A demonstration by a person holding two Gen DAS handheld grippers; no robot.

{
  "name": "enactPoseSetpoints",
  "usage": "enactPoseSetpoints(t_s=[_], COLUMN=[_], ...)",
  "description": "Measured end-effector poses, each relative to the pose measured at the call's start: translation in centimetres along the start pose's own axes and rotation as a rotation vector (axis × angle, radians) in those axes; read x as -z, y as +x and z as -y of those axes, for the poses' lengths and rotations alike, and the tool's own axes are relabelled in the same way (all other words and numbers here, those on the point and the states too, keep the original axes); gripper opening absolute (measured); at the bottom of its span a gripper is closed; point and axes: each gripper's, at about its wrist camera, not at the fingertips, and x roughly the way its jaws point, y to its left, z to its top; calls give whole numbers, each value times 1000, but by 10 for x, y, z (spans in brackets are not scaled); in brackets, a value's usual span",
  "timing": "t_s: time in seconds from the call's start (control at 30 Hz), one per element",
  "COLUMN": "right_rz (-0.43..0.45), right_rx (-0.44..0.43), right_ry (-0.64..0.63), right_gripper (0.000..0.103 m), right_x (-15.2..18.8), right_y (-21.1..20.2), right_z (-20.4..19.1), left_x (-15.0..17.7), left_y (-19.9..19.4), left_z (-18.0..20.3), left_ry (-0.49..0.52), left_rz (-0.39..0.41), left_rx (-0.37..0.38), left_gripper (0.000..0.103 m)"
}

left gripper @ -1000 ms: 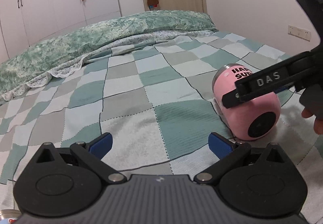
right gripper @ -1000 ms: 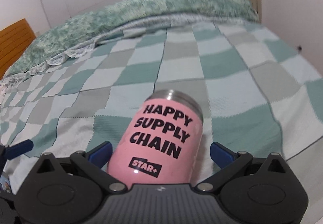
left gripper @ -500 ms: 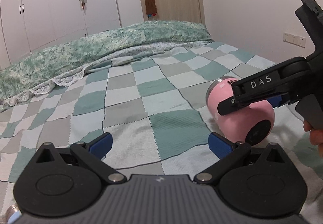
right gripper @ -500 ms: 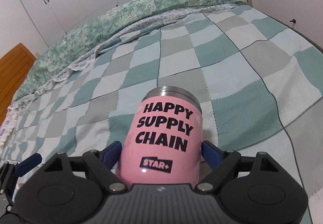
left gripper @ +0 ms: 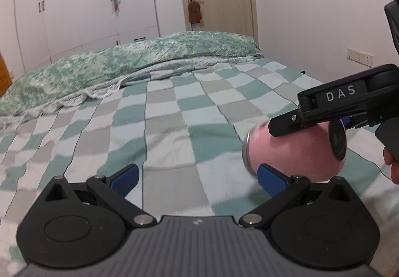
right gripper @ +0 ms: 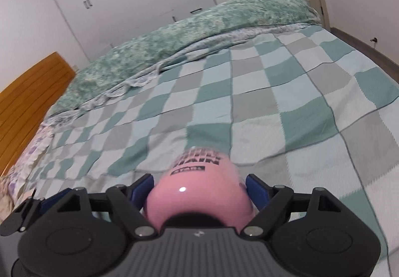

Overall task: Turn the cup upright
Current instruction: 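Grasp the lying pink cup around its body with the right gripper and lift, then close the left gripper on the pink cup while the right gripper releases it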

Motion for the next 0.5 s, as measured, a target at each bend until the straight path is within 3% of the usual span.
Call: enactPoseSetpoints(t_s=[0.13,0.23,0.43,0.5], right_rz=[-54,4,-18,41], right_rx=[-9,1,32,44], right_ry=[-26,-106,-161,-198], right_gripper=[78,77,74,74], right_x=[49,86,148,162], right_y=[-11,-35,-59,-66], right_z=[-14,-31,-46,-51], left_x=[30,52,87,95], left_y=[-31,-55,-95,-104], left_z=[-7,-15,-28,-30], left_ry=[-25,-38,-94,-108], left_rz=[-29,-39,-50,-49], left_rx=[-11,-30,-47,-49], left_gripper=[103,103,103,103])
